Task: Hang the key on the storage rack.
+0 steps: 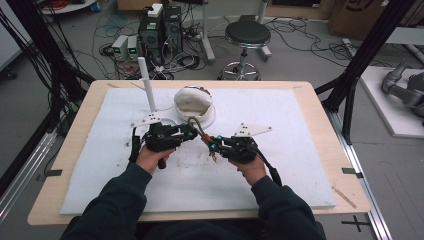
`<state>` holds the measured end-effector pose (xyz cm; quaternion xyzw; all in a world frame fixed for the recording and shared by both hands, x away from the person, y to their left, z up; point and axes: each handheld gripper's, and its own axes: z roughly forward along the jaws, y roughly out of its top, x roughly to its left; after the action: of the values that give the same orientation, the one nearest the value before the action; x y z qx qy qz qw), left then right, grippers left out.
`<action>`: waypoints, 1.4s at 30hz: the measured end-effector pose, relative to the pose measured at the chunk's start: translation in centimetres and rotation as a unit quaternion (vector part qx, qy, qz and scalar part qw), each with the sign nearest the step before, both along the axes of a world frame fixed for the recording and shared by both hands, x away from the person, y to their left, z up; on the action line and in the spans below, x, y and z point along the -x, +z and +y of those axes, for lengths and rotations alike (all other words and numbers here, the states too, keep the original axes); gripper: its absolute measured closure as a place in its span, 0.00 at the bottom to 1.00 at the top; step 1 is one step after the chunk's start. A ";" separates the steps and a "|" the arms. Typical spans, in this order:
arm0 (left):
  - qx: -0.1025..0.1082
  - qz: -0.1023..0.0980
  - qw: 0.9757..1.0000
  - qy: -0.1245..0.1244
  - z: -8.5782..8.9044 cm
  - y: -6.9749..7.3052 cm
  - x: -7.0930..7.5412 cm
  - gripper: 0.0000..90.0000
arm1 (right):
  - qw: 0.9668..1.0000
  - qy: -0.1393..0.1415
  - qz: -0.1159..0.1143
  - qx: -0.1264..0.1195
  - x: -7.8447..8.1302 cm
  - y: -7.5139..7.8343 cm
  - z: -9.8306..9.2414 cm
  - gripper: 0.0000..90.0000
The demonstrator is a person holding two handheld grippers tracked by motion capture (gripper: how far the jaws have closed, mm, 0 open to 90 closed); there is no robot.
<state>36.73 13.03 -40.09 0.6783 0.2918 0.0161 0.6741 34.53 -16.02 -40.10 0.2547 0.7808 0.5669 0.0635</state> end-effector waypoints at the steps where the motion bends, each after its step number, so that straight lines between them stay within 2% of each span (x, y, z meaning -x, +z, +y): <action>1: -0.001 -0.002 1.000 0.000 0.0 0.1 0.0 0.73 | 1.000 0.001 -0.001 0.001 0.0 0.0 0.0 0.88; 5: -0.007 -0.008 1.000 0.000 0.1 0.2 0.2 0.91 | 1.000 -0.004 0.003 0.009 -0.1 -0.1 0.1 0.88; 6: -0.007 -0.008 1.000 0.000 0.1 0.2 0.2 0.92 | 1.000 -0.004 0.002 0.011 -0.2 -0.2 0.1 0.88; 7: -0.017 -0.011 1.000 0.000 0.1 0.3 0.3 0.92 | 1.000 -0.003 0.001 0.013 -0.2 -0.2 0.1 0.87; 10: -0.017 -0.016 1.000 0.002 0.1 0.7 0.4 0.92 | 1.000 -0.006 -0.005 0.020 -0.2 -0.2 0.1 0.83; 11: -0.018 -0.021 1.000 0.003 0.3 0.9 0.4 0.93 | 1.000 -0.018 -0.005 0.023 -0.3 0.0 -0.2 0.65; 14: -0.015 -0.029 0.999 0.012 1.2 1.5 0.5 0.93 | 0.999 -0.035 -0.006 0.027 -0.4 0.1 -0.7 0.60; 15: -0.010 -0.030 0.999 0.022 2.2 2.1 0.4 0.93 | 0.997 -0.054 -0.022 0.042 -0.4 0.4 -1.5 0.55; 16: -0.010 -0.030 0.999 0.022 2.2 2.1 0.4 0.93 | 0.997 -0.060 -0.025 0.043 -0.4 0.5 -1.8 0.54; 17: -0.004 -0.033 0.999 0.034 3.4 2.8 0.2 0.93 | 0.996 -0.068 -0.029 0.045 -0.5 0.6 -2.3 0.52; 18: -0.004 -0.033 0.999 0.034 3.4 2.8 0.2 0.93 | 0.995 -0.077 -0.034 0.052 -0.5 0.7 -2.8 0.52; 19: -0.004 -0.038 0.998 0.047 4.9 3.6 0.1 0.93 | 0.994 -0.085 -0.041 0.058 -0.5 0.8 -3.2 0.52; 20: -0.004 -0.038 0.998 0.047 4.9 3.6 0.1 0.93 | 0.993 -0.094 -0.047 0.062 -0.6 0.9 -3.7 0.51; 21: -0.008 -0.041 0.997 0.063 6.3 4.3 0.0 0.93 | 0.992 -0.102 -0.049 0.063 -0.6 1.0 -4.3 0.51; 23: -0.012 -0.040 0.996 0.077 7.7 5.0 -0.2 0.93 | 0.990 -0.119 -0.053 0.061 -0.8 1.3 -5.3 0.51; 25: -0.016 -0.039 0.996 0.084 8.3 5.4 -0.4 0.93 | 0.988 -0.129 -0.054 0.061 -0.9 1.4 -5.9 0.51; 26: -0.023 -0.038 0.995 0.092 9.1 5.9 -0.6 0.93 | 0.986 -0.146 -0.057 0.059 -1.1 1.6 -6.9 0.51; 27: -0.031 -0.036 0.993 0.104 10.0 6.4 -0.9 0.93 | 0.986 -0.150 -0.056 0.057 -1.1 1.6 -7.2 0.51; 28: -0.031 -0.036 0.993 0.104 10.0 6.4 -0.9 0.93 | 0.985 -0.156 -0.057 0.055 -1.2 1.7 -7.6 0.51; 29: -0.041 -0.033 0.992 0.113 10.8 7.0 -1.3 0.93 | 0.984 -0.159 -0.057 0.054 -1.2 1.7 -7.9 0.51; 30: -0.041 -0.033 0.992 0.113 10.8 7.0 -1.3 0.93 | 0.984 -0.159 -0.057 0.054 -1.2 1.7 -7.9 0.51; 31: -0.050 -0.031 0.991 0.123 11.4 7.4 -1.7 0.93 | 0.983 -0.166 -0.060 0.053 -1.2 1.8 -8.3 0.51; 32: -0.050 -0.031 0.991 0.123 11.4 7.4 -1.7 0.93 | 0.983 -0.168 -0.059 0.053 -1.3 1.7 -8.4 0.51; 33: -0.056 -0.028 0.989 0.133 12.0 7.8 -2.2 0.93 | 0.982 -0.170 -0.058 0.053 -1.3 1.7 -8.5 0.51; 38: -0.063 -0.018 0.987 0.147 12.6 8.3 -3.0 0.93 | 0.982 -0.171 -0.061 0.057 -1.4 1.7 -8.5 0.50; 41: -0.072 -0.003 0.985 0.156 13.0 8.6 -4.2 0.93 | 0.982 -0.170 -0.061 0.055 -1.3 1.7 -8.5 0.50; 42: -0.072 -0.003 0.985 0.156 13.0 8.6 -4.2 0.93 | 0.982 -0.170 -0.061 0.055 -1.3 1.7 -8.5 0.50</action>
<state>40.96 26.01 -31.48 0.6712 0.3900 0.1445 0.6136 35.86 -24.55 -38.39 0.3448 0.7510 0.5183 0.2202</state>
